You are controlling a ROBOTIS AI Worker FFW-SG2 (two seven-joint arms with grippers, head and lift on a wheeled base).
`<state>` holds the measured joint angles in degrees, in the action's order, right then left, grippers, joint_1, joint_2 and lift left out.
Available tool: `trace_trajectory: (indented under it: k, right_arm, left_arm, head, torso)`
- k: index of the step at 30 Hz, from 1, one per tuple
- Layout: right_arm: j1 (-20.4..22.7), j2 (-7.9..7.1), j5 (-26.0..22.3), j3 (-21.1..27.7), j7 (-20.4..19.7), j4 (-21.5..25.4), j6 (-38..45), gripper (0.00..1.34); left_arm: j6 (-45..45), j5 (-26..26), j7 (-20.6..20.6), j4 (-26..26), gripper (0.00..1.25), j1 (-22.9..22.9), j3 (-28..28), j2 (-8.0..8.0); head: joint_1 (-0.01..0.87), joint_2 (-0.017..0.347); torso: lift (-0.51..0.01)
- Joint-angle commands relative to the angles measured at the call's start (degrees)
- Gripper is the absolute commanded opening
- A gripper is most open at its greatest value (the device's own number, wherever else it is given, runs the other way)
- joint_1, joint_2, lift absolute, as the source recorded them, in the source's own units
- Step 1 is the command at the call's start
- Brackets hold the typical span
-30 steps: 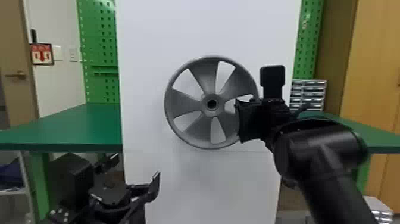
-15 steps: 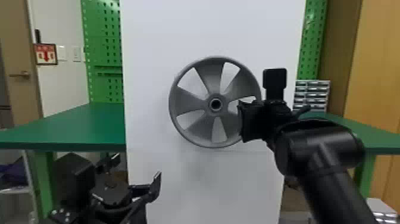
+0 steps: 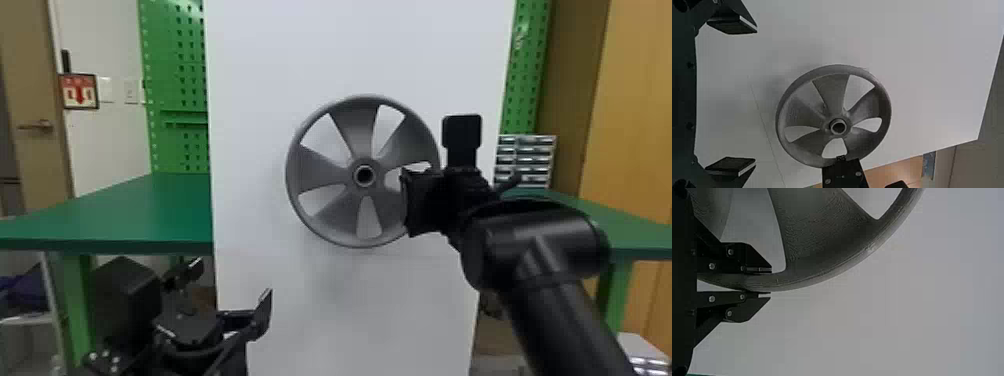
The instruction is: Hold the wheel and insert it
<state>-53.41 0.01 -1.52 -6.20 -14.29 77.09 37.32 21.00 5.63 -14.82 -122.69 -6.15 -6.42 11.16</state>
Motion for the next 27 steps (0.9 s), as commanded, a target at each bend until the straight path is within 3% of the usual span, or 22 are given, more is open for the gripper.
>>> trace_trajectory:
  k: [1,3,7,12,17,27]
  right_arm:
    - [0.2,0.04,-0.6,-0.2,-1.4,0.0,-0.6,0.13]
    - [0.3,0.04,-0.9,-0.2,-1.4,0.0,-0.9,0.21]
    - [0.5,0.04,-2.0,-0.2,-1.4,0.1,-1.2,0.65]
    - [1.4,0.04,-2.2,-0.2,-1.4,0.2,-3.8,0.99]
    - [1.6,0.04,-2.6,-0.3,-1.4,0.4,-3.7,1.1]
    - [2.5,0.04,-3.3,-1.3,-1.4,1.8,-3.7,1.11]
  left_arm:
    - [0.0,0.0,0.0,0.0,1.15,0.1,0.1,0.0]
    - [0.0,0.0,0.0,0.0,1.15,0.2,0.2,0.0]
    - [0.0,0.0,0.0,0.0,1.15,0.3,0.2,0.0]
    - [0.0,0.1,0.0,0.0,1.15,0.3,0.0,0.0]
    - [0.0,0.1,0.0,0.0,1.15,0.5,0.2,0.0]
    - [0.0,0.0,0.1,0.0,1.15,0.7,0.4,0.0]
  head:
    - [0.21,0.009]
    - [0.21,0.009]
    - [0.21,0.009]
    - [0.21,0.009]
    - [0.21,0.009]
    - [0.21,0.009]
  torso:
    - [-0.442]
    - [-0.442]
    - [-0.442]
    - [-0.442]
    - [-0.442]
    - [-0.442]
